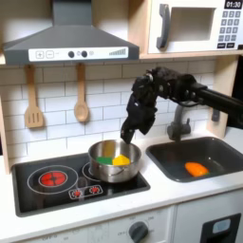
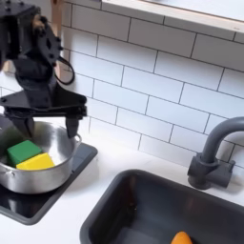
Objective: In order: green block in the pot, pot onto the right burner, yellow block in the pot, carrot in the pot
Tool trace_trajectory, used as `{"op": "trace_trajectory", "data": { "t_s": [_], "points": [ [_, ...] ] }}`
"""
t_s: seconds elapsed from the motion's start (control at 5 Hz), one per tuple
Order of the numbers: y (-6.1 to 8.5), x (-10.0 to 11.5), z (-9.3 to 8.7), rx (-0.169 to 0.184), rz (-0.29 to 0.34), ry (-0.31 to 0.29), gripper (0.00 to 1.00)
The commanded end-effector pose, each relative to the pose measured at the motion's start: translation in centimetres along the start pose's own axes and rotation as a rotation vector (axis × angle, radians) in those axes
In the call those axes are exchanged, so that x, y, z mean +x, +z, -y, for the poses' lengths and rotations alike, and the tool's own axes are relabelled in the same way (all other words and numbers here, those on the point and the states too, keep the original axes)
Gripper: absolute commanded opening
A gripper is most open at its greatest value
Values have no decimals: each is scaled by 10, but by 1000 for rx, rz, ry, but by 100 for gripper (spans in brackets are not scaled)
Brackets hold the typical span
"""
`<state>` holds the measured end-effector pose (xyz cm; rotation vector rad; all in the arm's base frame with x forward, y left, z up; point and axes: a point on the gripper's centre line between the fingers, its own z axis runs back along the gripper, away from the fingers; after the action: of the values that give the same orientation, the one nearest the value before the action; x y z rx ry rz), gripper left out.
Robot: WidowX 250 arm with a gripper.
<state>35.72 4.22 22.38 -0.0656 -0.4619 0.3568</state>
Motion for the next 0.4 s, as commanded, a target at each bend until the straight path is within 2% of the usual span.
{"op": "trace_trajectory", "data": {
  "t_s": [0.0,0.2],
  "points": [
    [-1,-10,23,-53,-20,-90,100],
    [-5,-20,35,-79,-50,-134,100]
  ]
}}
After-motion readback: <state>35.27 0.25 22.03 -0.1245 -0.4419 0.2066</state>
